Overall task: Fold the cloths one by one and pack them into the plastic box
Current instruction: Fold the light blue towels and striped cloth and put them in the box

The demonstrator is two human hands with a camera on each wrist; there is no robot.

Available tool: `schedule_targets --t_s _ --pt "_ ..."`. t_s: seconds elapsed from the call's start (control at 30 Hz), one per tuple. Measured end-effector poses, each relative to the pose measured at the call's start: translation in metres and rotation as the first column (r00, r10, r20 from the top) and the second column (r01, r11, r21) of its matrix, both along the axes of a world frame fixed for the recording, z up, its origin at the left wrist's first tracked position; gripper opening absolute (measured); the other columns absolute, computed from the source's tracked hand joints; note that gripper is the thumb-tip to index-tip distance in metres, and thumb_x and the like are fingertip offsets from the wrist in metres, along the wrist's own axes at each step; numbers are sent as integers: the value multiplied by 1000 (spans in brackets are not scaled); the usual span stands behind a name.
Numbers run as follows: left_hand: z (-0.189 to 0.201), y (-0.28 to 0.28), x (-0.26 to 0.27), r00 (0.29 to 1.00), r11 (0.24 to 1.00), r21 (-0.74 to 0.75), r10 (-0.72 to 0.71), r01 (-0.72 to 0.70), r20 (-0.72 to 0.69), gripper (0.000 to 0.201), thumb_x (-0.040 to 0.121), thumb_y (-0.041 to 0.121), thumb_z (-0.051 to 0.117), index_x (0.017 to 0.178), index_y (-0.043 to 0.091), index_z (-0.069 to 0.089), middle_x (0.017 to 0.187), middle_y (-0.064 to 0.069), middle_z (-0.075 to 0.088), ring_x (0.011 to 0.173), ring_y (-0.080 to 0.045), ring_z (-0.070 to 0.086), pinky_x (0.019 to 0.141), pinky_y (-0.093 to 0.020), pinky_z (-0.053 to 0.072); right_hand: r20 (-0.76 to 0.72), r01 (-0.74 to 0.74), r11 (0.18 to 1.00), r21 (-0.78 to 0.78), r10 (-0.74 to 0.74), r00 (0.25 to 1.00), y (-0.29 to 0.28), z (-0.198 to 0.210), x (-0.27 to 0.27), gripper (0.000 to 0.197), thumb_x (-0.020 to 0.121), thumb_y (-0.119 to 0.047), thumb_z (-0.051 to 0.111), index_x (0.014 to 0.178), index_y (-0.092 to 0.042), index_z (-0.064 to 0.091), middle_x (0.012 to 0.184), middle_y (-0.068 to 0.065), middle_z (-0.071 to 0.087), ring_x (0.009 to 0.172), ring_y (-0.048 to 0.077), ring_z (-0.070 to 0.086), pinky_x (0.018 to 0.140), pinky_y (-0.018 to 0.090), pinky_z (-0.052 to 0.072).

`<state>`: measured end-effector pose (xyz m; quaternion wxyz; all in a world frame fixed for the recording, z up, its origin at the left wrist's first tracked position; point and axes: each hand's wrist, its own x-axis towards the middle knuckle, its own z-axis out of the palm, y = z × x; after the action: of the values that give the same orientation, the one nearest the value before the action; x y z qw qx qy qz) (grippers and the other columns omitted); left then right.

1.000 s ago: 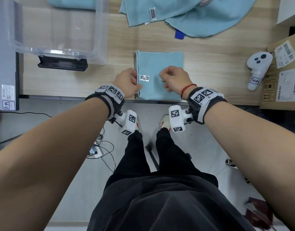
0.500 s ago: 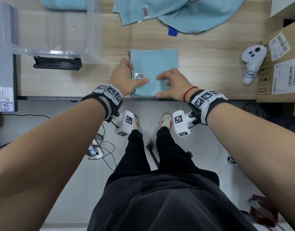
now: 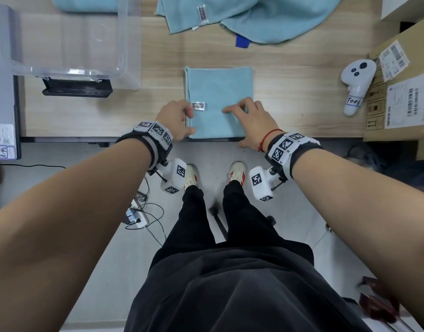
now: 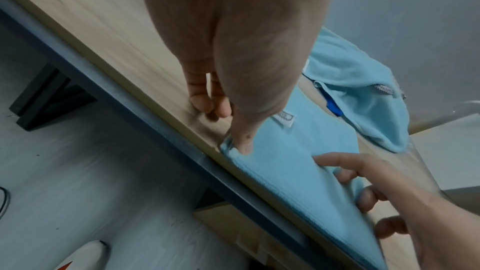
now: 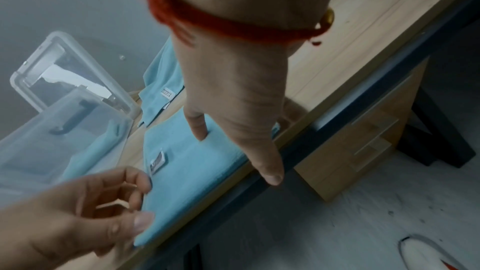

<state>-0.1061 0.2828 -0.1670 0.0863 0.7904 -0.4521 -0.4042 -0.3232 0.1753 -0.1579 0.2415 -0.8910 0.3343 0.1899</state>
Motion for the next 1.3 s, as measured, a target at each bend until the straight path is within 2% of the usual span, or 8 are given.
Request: schedule_targets --t_s 0.13,0.23,0.4,0.63,0.8,0.93,1.17,1.3 --pt "10 -4 -6 1000 991 -136 6 -6 -1 30 68 9 71 91 21 56 88 1 49 77 -15 46 68 -26 37 -8 -9 990 -139 8 1000 4 0 -4 80 63 -8 76 132 -31 42 123 4 42 109 27 42 82 39 40" --pt "16 -9 -13 997 969 -238 -73 64 -30 29 70 23 76 97 21 66 97 -3 54 86 -14 49 83 -26 41 8 3 984 -180 -2 1000 5 -1 -3 64 66 -9 71 123 -28 48 119 3 46 107 27 44 80 37 37" --pt "11 -1 -15 948 945 -78 -319 318 0 82 58 64 80 127 27 60 135 -2 46 125 -23 40 110 -38 32 18 14 985 -173 -11 1000 7 1 -6 49 68 -20 74 111 -23 53 117 3 50 107 28 46 82 40 36" --pt "17 -6 -6 902 902 -28 -431 431 8 89 48 46 92 127 24 57 131 -1 46 123 -23 39 106 -41 36 12 45 992 -117 -44 999 5 7 -6 22 76 -31 60 96 -22 59 104 0 58 102 26 50 84 38 35" --pt "13 -9 -9 923 924 9 -382 382 34 70 60 28 90 122 16 58 119 -5 55 112 -27 48 94 -35 40 39 219 976 10 -219 975 -4 9 -2 20 83 -36 52 95 -19 51 77 5 59 77 32 55 67 34 38" --pt "9 -9 -5 979 979 -14 -204 204 -4 33 84 33 71 108 11 66 100 -10 67 94 -30 61 81 -35 47 66 354 922 158 -368 927 -10 5 -6 24 84 -36 48 101 -20 52 79 6 59 77 31 54 64 31 37" --pt "3 -12 0 997 999 -21 -40 39 -65 31 93 35 59 116 15 67 108 -10 68 100 -28 61 84 -30 45 186 318 907 276 -375 908 -20 7 -22 47 73 -41 79 109 -17 62 98 -3 60 86 14 53 74 24 37" --pt "-3 -13 5 994 1000 25 10 -8 -104 32 94 39 57 108 12 67 104 -10 68 99 -28 62 84 -33 46 186 279 941 192 -314 931 -33 5 -25 28 85 -39 69 96 -12 68 93 2 66 85 21 58 73 29 41"
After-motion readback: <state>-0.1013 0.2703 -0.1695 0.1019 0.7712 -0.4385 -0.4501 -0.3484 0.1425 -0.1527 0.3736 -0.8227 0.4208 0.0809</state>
